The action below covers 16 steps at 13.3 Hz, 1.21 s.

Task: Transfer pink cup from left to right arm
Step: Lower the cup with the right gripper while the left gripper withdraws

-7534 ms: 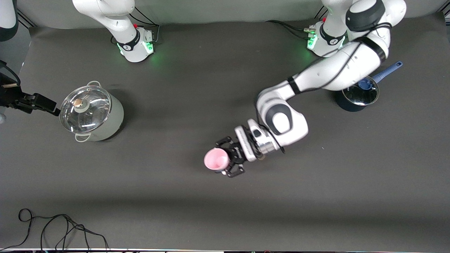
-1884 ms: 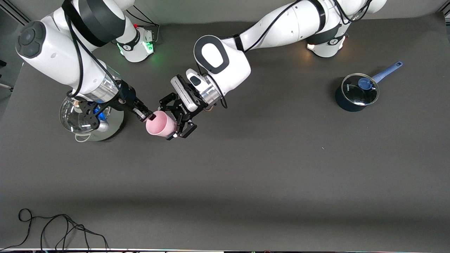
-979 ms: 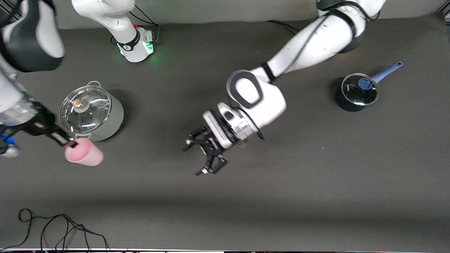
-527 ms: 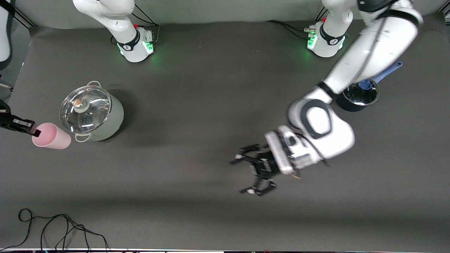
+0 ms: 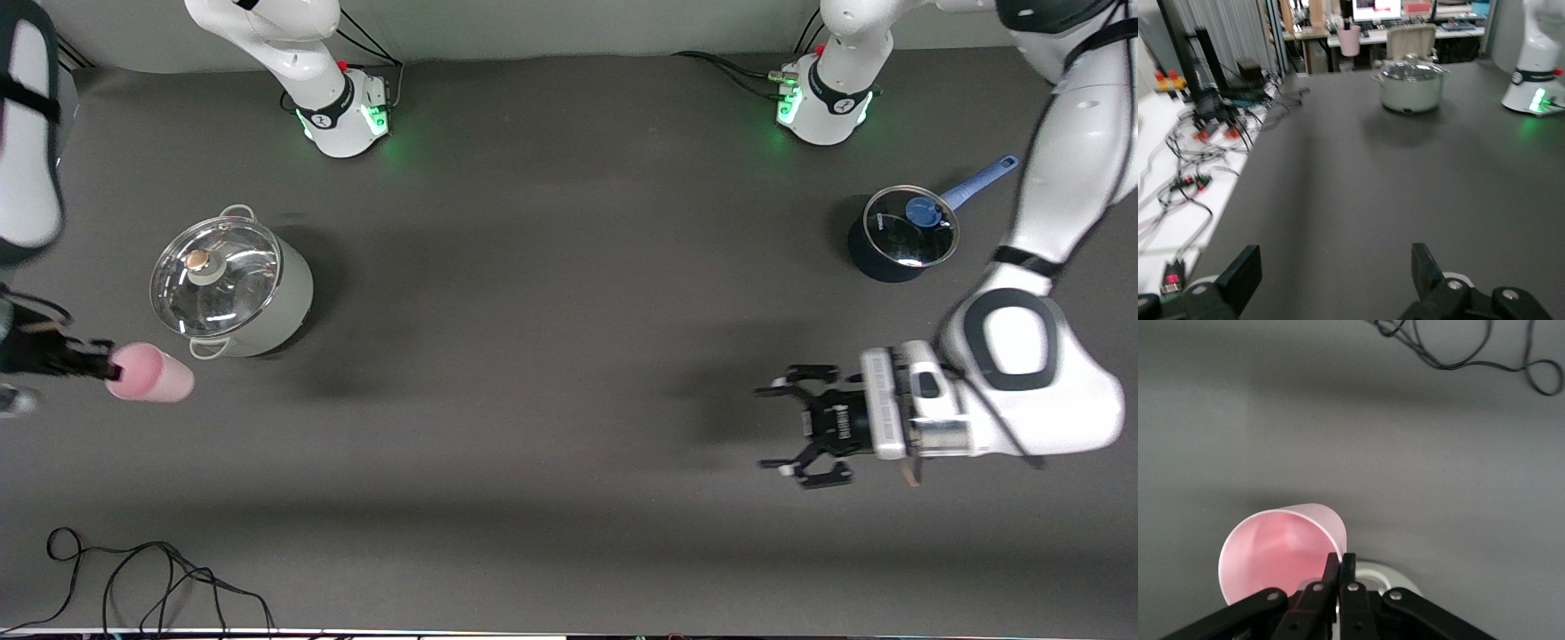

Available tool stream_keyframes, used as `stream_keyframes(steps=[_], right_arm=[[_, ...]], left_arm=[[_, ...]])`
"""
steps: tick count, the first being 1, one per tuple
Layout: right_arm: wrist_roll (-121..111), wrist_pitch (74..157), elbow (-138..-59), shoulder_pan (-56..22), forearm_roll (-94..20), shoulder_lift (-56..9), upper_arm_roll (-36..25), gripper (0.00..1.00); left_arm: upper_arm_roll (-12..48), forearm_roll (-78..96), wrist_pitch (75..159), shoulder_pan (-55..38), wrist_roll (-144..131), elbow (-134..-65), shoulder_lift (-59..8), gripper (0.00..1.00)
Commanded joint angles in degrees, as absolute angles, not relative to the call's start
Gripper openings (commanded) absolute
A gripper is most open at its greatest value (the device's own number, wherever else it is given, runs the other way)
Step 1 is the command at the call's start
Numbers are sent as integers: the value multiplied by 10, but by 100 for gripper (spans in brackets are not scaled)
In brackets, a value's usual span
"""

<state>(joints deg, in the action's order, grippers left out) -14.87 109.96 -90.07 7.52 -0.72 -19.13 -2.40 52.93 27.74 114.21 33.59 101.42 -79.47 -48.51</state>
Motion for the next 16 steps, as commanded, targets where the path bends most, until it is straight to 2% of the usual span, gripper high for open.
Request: stream_keyframes(steps=[1, 6, 9, 12, 16], right_arm=[[-178, 1137, -888, 76, -15, -249, -22, 0], [-193, 1193, -881, 76, -15, -322, -20, 0], [-204, 1222, -880, 76, -16, -350, -19, 0], [-205, 1237, -879, 78, -16, -368, -19, 0], [-212, 1255, -879, 79, -32, -385, -18, 0]], left_arm=[[519, 194, 1044, 359, 926, -779, -433, 100], [519, 19, 899, 395, 816, -778, -290, 100], [520, -57, 863, 389, 723, -778, -202, 100], [526, -110, 839, 386, 619, -778, -161, 100], [528, -112, 813, 386, 405, -779, -141, 100]])
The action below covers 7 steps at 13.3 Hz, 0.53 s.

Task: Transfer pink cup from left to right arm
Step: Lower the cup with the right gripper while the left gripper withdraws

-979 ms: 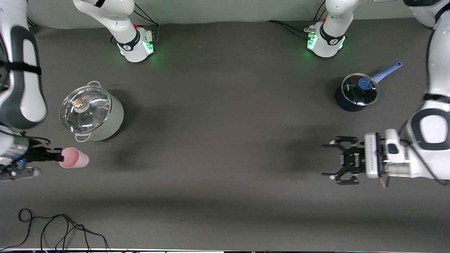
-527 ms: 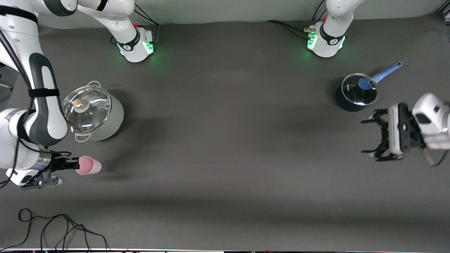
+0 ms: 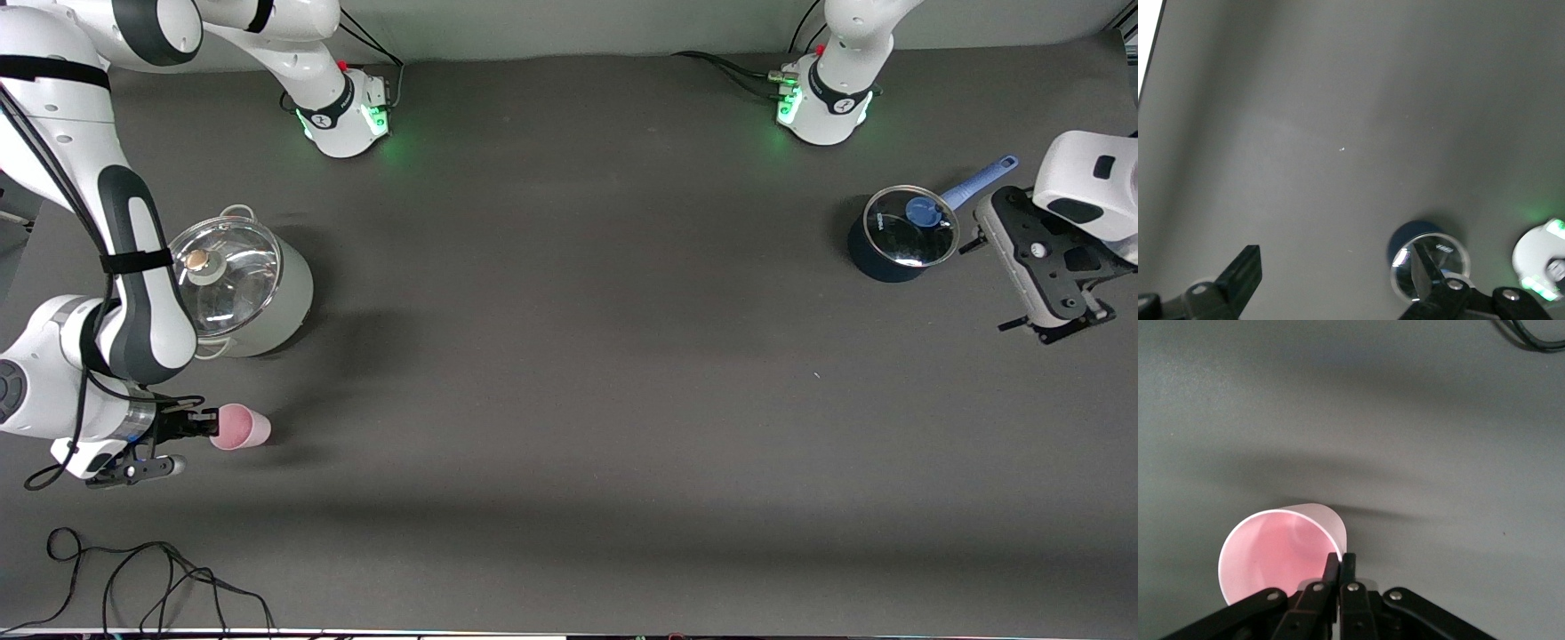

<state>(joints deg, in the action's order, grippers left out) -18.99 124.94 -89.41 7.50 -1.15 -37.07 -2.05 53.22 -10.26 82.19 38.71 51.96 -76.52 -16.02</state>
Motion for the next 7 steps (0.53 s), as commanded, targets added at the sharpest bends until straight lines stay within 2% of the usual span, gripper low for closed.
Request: stream_keyframes(steps=[1, 2, 3, 4, 5, 7], right_arm=[[-213, 1258, -879, 83, -43, -386, -18, 0], [-213, 1258, -879, 83, -48, -386, -19, 0], [-212, 1258, -879, 84, -48, -386, -18, 38], [-213, 1258, -879, 85, -49, -386, -18, 87], [-212, 1258, -879, 86, -50, -386, -18, 100], [-211, 1254, -879, 86, -50, -379, -18, 100]], left_arm=[[530, -112, 812, 385, 328, -779, -140, 100], [530, -111, 808, 384, 257, -780, -140, 100], [529, -110, 796, 380, 184, -780, -141, 100], [529, -108, 792, 374, 110, -780, -142, 100], [529, -106, 793, 369, 79, -779, -145, 100], [528, -105, 809, 360, 66, -779, -150, 100]])
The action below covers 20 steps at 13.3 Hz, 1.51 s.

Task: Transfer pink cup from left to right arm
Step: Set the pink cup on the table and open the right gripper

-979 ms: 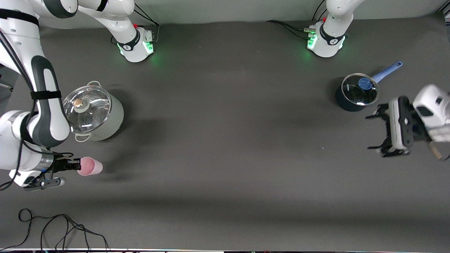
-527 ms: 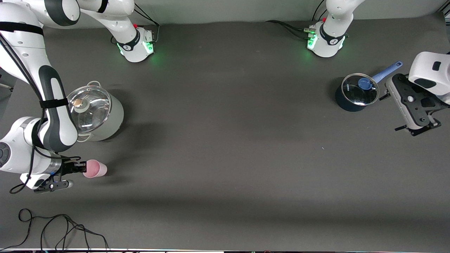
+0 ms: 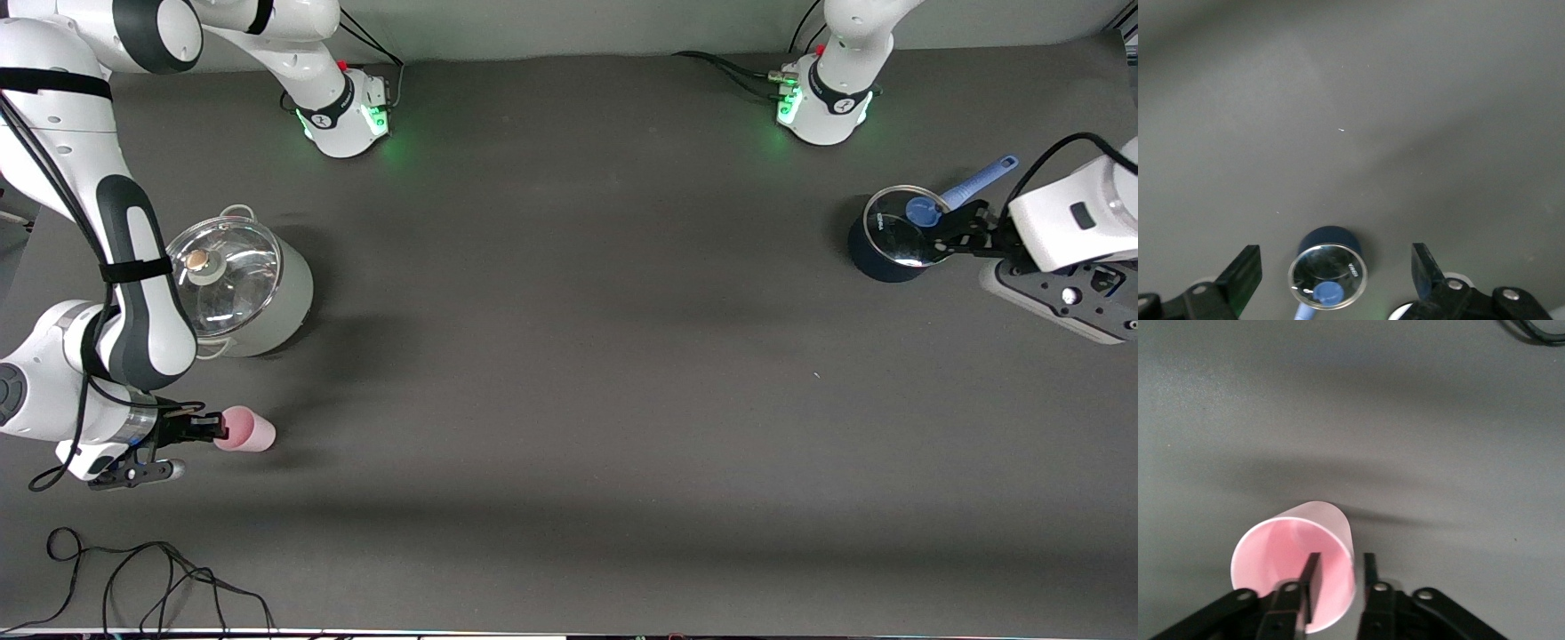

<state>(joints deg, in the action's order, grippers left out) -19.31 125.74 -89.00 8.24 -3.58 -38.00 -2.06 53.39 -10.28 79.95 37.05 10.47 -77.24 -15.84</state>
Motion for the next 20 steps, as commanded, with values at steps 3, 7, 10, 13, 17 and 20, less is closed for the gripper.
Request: stream_keyframes(steps=[3, 7, 10, 13, 17, 20], right_arm=[[-211, 1222, -881, 78, -46, -347, -20, 100], [-207, 1083, -886, 76, -34, -250, -22, 100], [-168, 1012, -887, 76, -34, -174, -25, 100], [-108, 947, -904, 66, -34, -88, -25, 100], [-19, 947, -978, 33, -34, 15, -24, 100], [4, 947, -1012, 20, -34, 58, -23, 100]], left_arm=[[526, -104, 803, 359, 27, -792, -156, 100], [520, -113, 798, 359, 32, -801, -158, 100], [520, -133, 783, 365, 37, -802, -159, 100], [521, -128, 773, 359, 38, -807, -164, 100], [523, -126, 773, 365, 38, -825, -156, 100], [497, -126, 775, 342, 37, -828, -142, 100]])
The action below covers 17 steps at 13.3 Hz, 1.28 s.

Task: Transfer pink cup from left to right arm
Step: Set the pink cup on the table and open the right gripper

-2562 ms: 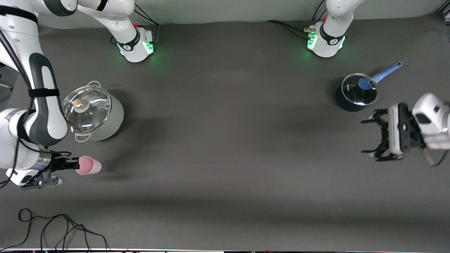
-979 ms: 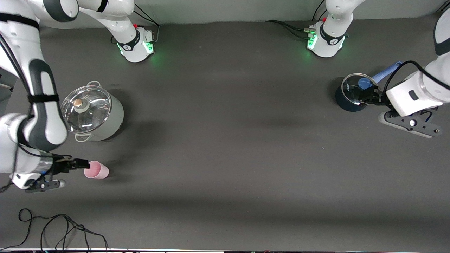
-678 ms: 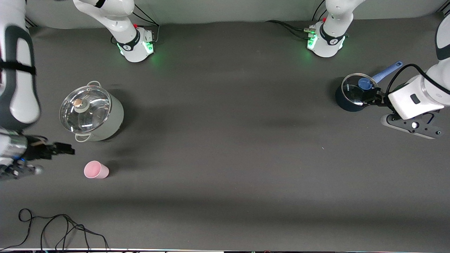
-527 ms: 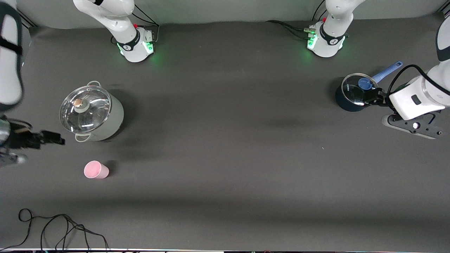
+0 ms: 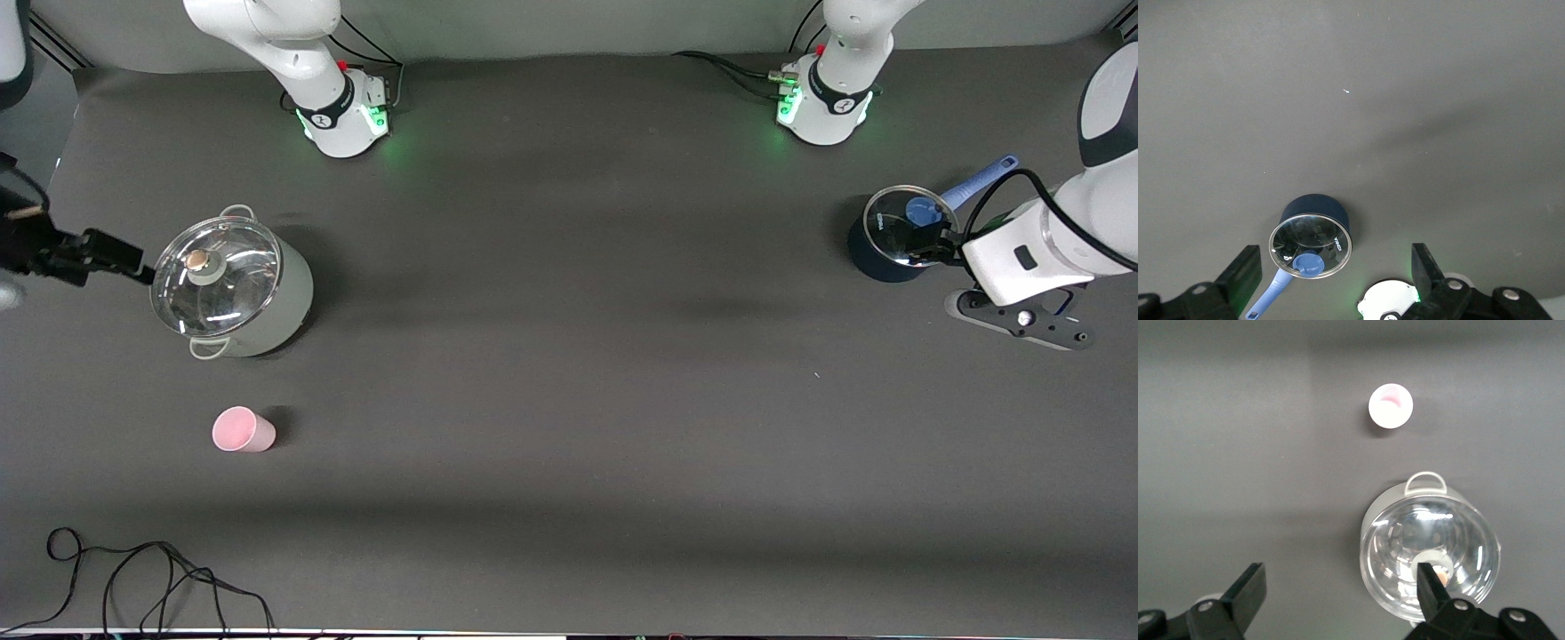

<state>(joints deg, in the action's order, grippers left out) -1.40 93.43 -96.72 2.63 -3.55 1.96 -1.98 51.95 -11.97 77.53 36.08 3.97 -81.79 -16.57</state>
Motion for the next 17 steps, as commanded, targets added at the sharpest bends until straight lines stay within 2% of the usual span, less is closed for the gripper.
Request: stream_keyframes(steps=[1, 5, 6, 7, 9, 11, 13, 17], right_arm=[[4, 947, -1015, 20, -34, 61, -23, 100], [4, 971, -988, 20, -33, 34, -24, 100], [5, 975, -974, 10, -15, 21, -25, 100], [5, 979, -952, 4, 3, 5, -25, 100], [4, 977, -927, 5, 6, -8, -25, 100], [-2, 972, -928, 6, 7, -4, -25, 100], [-2, 971, -930, 6, 6, -3, -25, 100], [-3, 951, -929, 5, 6, -2, -25, 100]], left_arm=[[443, -126, 771, 289, 37, -824, -140, 100], [163, -56, 744, 67, 52, -791, -130, 100], [101, -40, 740, 21, 68, -792, -125, 100], [63, -30, 750, 0, 96, -804, -115, 100], [54, -24, 798, 0, 123, -864, -76, 100], [54, -25, 879, -7, 116, -958, -14, 100], [50, -32, 934, -22, 113, -1015, 22, 100], [51, -31, 1001, -11, 109, -1027, 33, 100]])
